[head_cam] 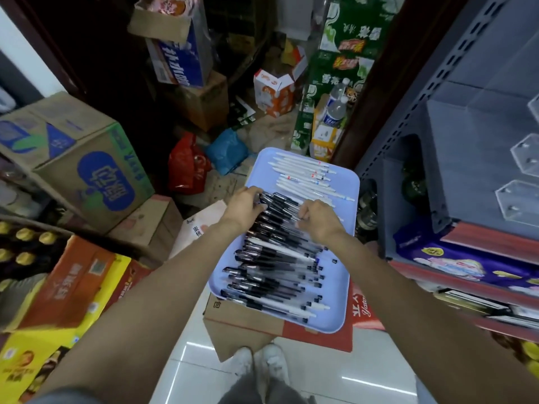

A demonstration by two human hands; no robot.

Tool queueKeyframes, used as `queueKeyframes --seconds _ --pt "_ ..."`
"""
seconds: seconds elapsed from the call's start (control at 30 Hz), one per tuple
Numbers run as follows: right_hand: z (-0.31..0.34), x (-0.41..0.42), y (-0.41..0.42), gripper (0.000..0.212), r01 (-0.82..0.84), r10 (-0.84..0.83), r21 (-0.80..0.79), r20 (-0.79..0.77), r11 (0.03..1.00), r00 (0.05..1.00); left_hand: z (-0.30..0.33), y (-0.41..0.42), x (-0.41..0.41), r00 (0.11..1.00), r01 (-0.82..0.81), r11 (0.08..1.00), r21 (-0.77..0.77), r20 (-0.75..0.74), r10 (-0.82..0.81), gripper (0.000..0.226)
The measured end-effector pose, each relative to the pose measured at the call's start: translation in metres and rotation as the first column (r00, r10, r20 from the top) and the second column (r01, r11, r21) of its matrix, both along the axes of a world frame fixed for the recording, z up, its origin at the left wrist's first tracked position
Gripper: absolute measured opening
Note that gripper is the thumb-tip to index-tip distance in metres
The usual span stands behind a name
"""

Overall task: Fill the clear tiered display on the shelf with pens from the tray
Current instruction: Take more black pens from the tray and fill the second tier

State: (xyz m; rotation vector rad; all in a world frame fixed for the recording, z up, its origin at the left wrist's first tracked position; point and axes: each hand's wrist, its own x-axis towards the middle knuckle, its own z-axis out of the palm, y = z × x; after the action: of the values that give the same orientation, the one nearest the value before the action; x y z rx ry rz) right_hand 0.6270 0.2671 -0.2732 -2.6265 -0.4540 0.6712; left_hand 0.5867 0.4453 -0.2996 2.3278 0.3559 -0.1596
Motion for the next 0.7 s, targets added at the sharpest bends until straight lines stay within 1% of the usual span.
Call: queueKeyframes --seconds 0.13,0.17,0.23,0.3,0.33,0.4,0.47,0.57,0.63,0.7 --pt "0.003 -0.003 0.003 0.021 0.024 -0.024 -0.015 -0.035 1.000 0.999 -0.002 0.003 0.004 0.998 -0.049 0.993 -0.104 0.026 0.052 0.028" --pt "0.004 -0.002 0.003 0.020 0.027 -0.027 -0.001 -0.044 1.000 0.999 -0.001 0.004 0.005 0.998 -0.052 0.990 -0.129 0.037 0.058 0.027" --pt "0.003 -0.001 0.002 0.013 0.025 -0.024 0.019 -0.057 0.999 0.998 0.000 0.006 0.005 0.996 -0.060 0.980 -0.192 0.048 0.070 0.022" --pt "0.000 -0.001 0.001 0.016 0.014 -0.013 0.019 -0.067 1.000 0.998 -0.002 0.006 0.005 0.995 -0.069 0.957 -0.281 0.054 0.087 0.015" --pt "-0.001 -0.002 0.001 0.017 0.009 -0.008 0.021 -0.071 1.000 0.997 -0.003 0.005 0.004 0.994 -0.073 0.943 -0.323 0.058 0.096 0.014" --pt "-0.002 -0.003 0.000 0.013 0.003 0.001 0.044 -0.076 0.999 0.997 -0.005 0.003 0.002 0.991 -0.082 0.917 -0.390 0.069 0.117 0.021" --pt "-0.001 -0.004 -0.001 0.014 0.025 -0.019 0.076 -0.077 0.997 0.997 -0.002 0.000 0.000 0.989 -0.085 0.892 -0.445 0.069 0.129 0.017" --pt "0.010 -0.005 -0.002 0.011 0.075 -0.073 0.111 -0.026 0.991 0.997 0.009 0.002 -0.004 0.985 -0.062 0.874 -0.482 0.110 0.131 0.008" --pt "0.026 -0.009 -0.006 0.014 0.098 -0.099 0.164 0.001 0.982 0.995 0.023 0.003 -0.008 0.983 -0.031 0.862 -0.506 0.143 0.119 0.009" --pt "0.048 -0.014 -0.013 0.020 0.088 -0.096 0.232 0.024 0.969 0.995 0.043 0.001 -0.011 0.983 0.007 0.848 -0.530 0.160 0.092 0.006"
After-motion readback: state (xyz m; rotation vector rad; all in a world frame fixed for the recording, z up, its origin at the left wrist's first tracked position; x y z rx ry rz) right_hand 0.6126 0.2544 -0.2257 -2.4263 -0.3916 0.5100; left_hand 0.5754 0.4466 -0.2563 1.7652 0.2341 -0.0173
